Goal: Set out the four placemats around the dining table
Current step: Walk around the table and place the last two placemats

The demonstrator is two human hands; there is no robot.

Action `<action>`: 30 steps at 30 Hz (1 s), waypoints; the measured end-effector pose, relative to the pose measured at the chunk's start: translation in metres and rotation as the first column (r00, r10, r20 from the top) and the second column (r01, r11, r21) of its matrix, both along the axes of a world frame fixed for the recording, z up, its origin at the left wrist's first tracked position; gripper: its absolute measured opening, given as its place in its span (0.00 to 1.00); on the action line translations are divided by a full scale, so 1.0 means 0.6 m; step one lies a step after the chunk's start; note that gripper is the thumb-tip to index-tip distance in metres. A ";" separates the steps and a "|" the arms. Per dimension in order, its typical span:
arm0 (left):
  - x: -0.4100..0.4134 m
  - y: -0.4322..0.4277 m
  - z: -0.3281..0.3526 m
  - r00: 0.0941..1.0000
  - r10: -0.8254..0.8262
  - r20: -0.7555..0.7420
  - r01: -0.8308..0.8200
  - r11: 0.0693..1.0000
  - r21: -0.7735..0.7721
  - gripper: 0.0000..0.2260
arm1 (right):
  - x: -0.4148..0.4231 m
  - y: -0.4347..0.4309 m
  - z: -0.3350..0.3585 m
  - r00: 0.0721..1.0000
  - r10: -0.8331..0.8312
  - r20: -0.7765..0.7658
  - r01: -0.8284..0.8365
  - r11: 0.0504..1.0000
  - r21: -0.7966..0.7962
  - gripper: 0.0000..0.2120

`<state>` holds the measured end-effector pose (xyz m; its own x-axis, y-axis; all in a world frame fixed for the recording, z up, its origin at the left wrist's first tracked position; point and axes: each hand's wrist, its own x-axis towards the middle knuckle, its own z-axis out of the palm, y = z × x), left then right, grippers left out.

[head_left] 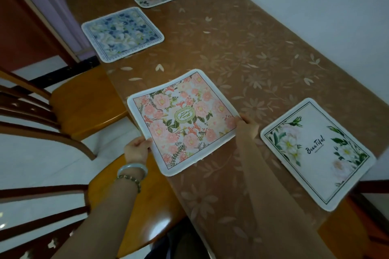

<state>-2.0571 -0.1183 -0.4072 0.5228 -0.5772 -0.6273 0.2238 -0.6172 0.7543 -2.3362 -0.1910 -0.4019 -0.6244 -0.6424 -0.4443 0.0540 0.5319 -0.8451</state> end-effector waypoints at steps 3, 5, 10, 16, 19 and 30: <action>-0.013 0.017 -0.012 1.000 0.027 -0.015 -0.027 1.000 0.010 0.06 | -0.010 0.008 -0.011 1.000 0.022 -0.016 -0.022 1.000 -0.012 0.13; -0.023 0.024 -0.020 0.997 0.056 -0.050 -0.054 0.998 0.036 0.08 | -0.021 0.011 -0.018 1.000 0.020 -0.024 -0.020 1.000 -0.020 0.14; -0.043 0.019 -0.042 0.984 0.126 -0.122 -0.113 0.987 0.113 0.11 | -0.041 0.013 -0.033 0.998 0.029 -0.048 -0.029 1.000 -0.010 0.14; -0.058 0.002 -0.055 0.988 0.130 -0.082 -0.117 0.983 0.141 0.11 | -0.060 0.004 -0.055 0.998 0.025 -0.053 -0.024 0.999 0.030 0.14; -0.052 -0.003 -0.061 0.994 0.109 -0.001 -0.107 0.980 0.170 0.10 | -0.056 0.001 -0.062 0.998 0.039 -0.041 -0.037 0.998 0.047 0.13; -0.044 -0.003 -0.061 0.985 -0.007 0.174 -0.033 0.974 0.224 0.12 | -0.044 0.000 -0.057 0.962 0.214 -0.169 -0.199 0.975 0.101 0.13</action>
